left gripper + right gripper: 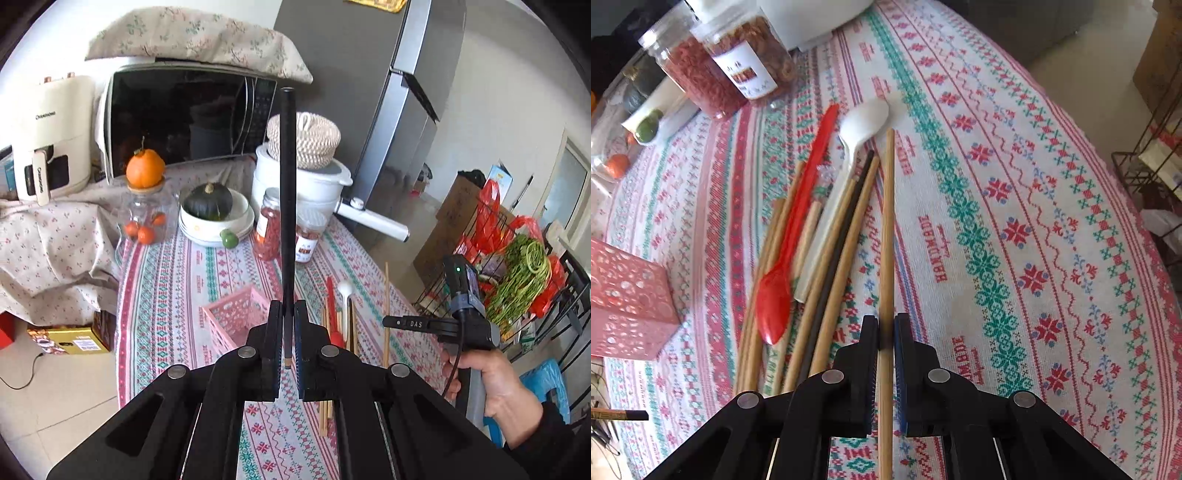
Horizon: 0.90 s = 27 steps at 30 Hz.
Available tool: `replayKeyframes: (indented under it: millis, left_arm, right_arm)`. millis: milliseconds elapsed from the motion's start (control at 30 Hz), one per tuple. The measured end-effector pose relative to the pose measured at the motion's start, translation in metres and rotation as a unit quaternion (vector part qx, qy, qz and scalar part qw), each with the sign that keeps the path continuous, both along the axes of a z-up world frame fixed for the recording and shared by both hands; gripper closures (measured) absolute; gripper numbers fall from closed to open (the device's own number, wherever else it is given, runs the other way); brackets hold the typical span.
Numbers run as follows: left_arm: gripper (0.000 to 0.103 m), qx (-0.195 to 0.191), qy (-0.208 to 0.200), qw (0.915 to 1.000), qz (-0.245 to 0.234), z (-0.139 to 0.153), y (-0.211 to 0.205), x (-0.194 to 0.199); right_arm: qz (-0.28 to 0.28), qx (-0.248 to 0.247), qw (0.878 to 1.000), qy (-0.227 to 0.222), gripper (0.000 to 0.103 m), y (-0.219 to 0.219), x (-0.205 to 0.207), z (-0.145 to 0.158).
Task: Organize utensils
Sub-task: 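Lift the black chopstick with the left tool while the right tool grasps a wooden chopstick, then carry both chopsticks over the pink basket and release them inside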
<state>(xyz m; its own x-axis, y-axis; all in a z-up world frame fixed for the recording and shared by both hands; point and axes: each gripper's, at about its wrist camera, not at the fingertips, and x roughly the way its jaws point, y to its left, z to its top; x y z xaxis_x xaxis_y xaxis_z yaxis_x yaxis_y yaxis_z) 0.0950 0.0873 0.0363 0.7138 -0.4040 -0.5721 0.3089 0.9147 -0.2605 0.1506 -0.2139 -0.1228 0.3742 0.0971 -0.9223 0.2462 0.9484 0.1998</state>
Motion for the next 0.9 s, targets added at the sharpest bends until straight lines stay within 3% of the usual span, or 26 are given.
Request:
replayKeyframes:
  millis: [133, 233, 400, 633, 900]
  left_arm:
    - [0.098, -0.014, -0.053, 0.9983, 0.023, 0.024, 0.01, -0.004]
    - [0.098, -0.013, -0.067, 0.9971, 0.034, 0.03, 0.015, 0.001]
    - [0.098, 0.019, -0.048, 0.9976, 0.046, 0.007, 0.012, 0.028]
    - [0.097, 0.041, 0.019, 0.9984, 0.035, -0.047, 0.006, 0.071]
    - [0.096, 0.037, 0.017, 0.9988, 0.028, -0.069, -0.002, 0.087]
  right_arm:
    - [-0.007, 0.022, 0.997, -0.069, 0.098, 0.0, -0.01, 0.042]
    - [-0.007, 0.031, 0.992, -0.119, 0.098, 0.009, -0.017, 0.072]
    - [0.007, 0.036, 0.981, -0.19, 0.098, 0.029, -0.03, 0.11]
    - [0.026, 0.033, 0.962, -0.27, 0.098, 0.06, -0.04, 0.142]
    - [0.042, 0.045, 0.937, -0.343, 0.098, 0.088, -0.045, 0.16]
